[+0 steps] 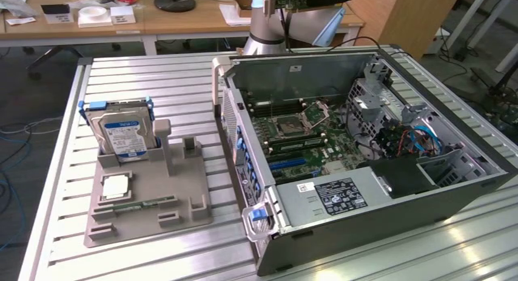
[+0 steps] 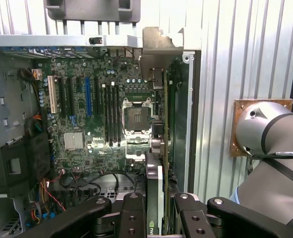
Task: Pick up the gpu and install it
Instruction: 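Insert the gpu into the slot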
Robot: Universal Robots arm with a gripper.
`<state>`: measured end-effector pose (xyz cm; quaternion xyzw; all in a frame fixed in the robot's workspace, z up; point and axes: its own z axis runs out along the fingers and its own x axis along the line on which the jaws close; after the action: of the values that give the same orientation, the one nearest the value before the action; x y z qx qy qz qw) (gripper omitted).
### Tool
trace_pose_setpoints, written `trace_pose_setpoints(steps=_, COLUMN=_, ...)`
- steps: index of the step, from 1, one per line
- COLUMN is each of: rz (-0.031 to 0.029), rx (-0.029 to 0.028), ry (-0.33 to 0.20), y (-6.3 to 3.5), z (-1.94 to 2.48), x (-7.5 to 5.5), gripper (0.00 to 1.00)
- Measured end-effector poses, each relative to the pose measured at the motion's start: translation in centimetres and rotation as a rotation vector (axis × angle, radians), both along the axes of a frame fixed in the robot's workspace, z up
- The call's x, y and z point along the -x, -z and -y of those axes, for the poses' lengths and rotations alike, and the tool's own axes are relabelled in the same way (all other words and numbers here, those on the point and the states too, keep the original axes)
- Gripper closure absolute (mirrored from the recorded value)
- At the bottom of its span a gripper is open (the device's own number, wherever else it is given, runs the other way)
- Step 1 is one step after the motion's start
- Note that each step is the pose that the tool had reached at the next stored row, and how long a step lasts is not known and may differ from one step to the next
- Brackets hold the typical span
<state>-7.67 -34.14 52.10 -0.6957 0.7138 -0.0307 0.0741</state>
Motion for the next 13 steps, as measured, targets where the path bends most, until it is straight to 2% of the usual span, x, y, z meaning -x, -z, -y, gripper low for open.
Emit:
trace_pose_setpoints(steps=1, rz=-0.0023, rx=0.0010, ry=0.000, y=0.05, z=0.00, x=0.0, gripper=0.73)
trace_pose_setpoints(steps=3, rz=-0.0107, rx=0.0032, ry=0.000, y=0.18, z=0.00, x=-0.2, gripper=0.73)
trace_pose_setpoints(steps=8, rz=-0.0416, rx=0.0129, ry=0.000, y=0.33, z=0.00, x=-0.5, gripper=0.73)
trace_pose_setpoints(steps=13, rz=-0.0551, rx=0.0130, ry=0.001, y=0.69, z=0.02, x=-1.4, gripper=0.73)
